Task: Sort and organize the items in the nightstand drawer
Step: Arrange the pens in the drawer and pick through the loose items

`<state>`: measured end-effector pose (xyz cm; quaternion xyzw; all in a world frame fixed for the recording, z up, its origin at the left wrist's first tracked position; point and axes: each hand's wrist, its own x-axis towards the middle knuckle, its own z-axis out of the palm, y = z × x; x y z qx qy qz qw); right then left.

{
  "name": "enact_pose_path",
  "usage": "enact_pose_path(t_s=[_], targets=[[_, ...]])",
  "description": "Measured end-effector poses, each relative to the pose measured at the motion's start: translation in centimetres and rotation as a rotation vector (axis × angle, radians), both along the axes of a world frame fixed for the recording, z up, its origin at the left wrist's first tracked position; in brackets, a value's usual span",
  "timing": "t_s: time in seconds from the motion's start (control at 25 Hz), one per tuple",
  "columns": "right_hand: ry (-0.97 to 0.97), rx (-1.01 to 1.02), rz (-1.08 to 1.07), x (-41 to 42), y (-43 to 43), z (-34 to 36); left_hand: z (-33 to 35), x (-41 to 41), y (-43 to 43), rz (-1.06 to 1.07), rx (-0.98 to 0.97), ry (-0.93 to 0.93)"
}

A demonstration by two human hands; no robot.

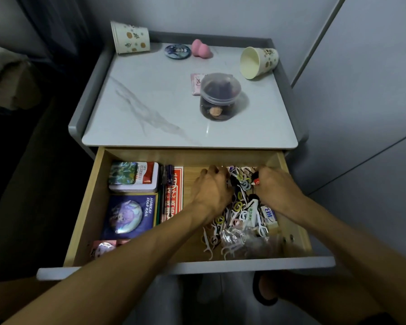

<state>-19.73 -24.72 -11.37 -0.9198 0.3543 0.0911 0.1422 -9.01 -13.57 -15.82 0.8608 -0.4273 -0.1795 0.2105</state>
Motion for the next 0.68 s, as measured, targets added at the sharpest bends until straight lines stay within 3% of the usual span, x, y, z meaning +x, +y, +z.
enact_pose_path(t_s=[0.16, 0.44, 0.68], targets=[[0.026, 0.100, 0.031, -1.3, -0.7, -0.4, 0.2, -0.4, -1.9, 0.023, 0.066, 0.068], [-0.141, 0.094, 0.047, -1.8, -1.0, -0.6, 0.4, -1.7, -3.7, 0.022, 0.216, -0.090], [0.030, 0.016, -0.008, -1.5, 1.5, -2.5, 0.4, -2.2, -4.3, 0.001, 0.243, -0.095]])
